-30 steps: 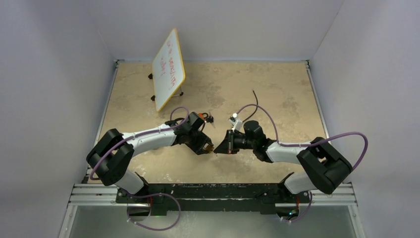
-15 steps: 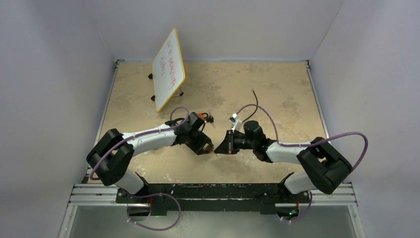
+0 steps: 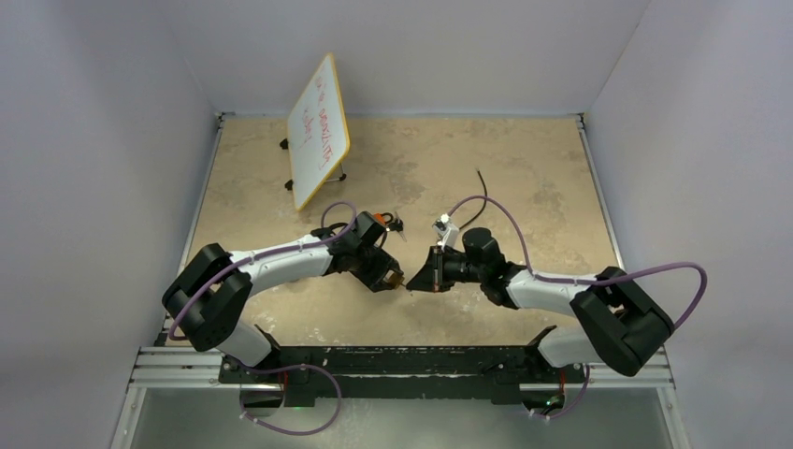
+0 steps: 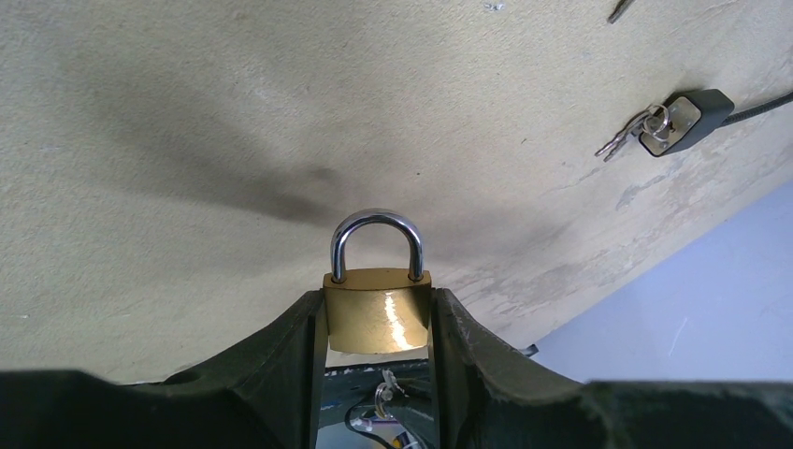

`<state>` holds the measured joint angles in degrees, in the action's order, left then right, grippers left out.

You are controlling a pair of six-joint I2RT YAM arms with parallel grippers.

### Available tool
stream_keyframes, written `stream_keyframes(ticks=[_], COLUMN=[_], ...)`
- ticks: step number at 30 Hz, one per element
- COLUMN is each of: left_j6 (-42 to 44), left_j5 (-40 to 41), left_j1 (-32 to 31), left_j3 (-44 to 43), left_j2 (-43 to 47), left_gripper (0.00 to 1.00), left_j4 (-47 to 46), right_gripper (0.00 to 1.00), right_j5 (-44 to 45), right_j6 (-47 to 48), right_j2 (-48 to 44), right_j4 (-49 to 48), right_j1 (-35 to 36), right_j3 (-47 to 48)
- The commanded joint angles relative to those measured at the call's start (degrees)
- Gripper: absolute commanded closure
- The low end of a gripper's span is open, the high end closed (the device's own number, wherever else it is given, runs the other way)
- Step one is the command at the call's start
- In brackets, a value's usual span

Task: Unlock with the key
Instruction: Unlock the lock.

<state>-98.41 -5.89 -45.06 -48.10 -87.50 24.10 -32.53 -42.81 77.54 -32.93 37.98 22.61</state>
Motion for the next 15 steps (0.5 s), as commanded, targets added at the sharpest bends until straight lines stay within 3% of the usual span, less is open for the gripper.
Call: stream_keyframes(ticks=[1, 15], left_j6=[-1.0, -0.9], left_j5=[-0.6, -0.6], left_j1=[0.2, 0.2], left_j3=[-0.2, 0.0], left_j2=[2.4, 2.8], left_gripper=[0.80, 0.80], left_j4=[-2.1, -1.8], right_gripper=[1.00, 1.00], right_j5=[0.0, -0.7], right_j6=[0.8, -0.9], right_j2=[1.1, 2.7], right_j4=[-0.4, -2.3], right_j1=[0.3, 0.3], right_j3=[0.2, 1.6])
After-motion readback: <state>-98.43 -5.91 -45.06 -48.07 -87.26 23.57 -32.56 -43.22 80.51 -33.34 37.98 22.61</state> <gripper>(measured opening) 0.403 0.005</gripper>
